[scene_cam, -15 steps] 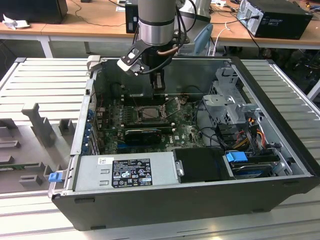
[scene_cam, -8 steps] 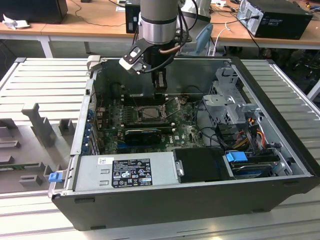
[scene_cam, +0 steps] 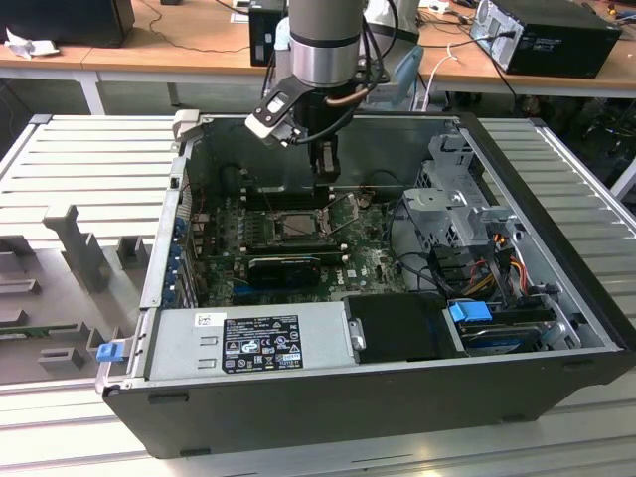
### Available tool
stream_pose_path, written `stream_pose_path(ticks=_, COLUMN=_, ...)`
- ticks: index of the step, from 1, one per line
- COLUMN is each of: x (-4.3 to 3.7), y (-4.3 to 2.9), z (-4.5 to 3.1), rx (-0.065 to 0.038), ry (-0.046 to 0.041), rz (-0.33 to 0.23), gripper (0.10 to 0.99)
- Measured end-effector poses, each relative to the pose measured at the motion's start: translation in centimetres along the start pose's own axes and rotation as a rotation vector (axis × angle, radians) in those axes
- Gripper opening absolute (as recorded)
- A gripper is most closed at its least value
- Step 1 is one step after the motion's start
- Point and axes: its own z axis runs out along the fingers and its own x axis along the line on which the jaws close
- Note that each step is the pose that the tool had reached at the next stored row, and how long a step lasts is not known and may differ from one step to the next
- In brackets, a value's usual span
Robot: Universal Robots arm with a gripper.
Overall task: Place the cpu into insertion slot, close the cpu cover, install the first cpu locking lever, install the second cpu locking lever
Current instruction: 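Close the cpu cover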
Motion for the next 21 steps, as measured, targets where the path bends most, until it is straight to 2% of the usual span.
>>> stream_pose_path(ticks=4, x=-0.02, y=0.77, z=0.05, rx=0.000, ry=0.0000, rz=0.000, gripper=0.106)
stream_pose_path(ticks=9, x=-0.05, y=2.22, z=0.13, rx=0.000, ry=0.0000, rz=0.000, gripper=0.106)
stream_pose_path(ticks=11, x=-0.05, y=2.54, z=0.15, rx=0.000, ry=-0.0001, rz=0.000, gripper=0.106)
stream_pose_path(ticks=13, x=-0.07, y=3.24, z=0.20, rx=0.000, ry=0.0001, rz=0.000, gripper=0.106)
stream_pose_path(ticks=21, x=-0.11, y=4.68, z=0.35, rx=0.001, ry=0.0000, rz=0.000, gripper=0.106)
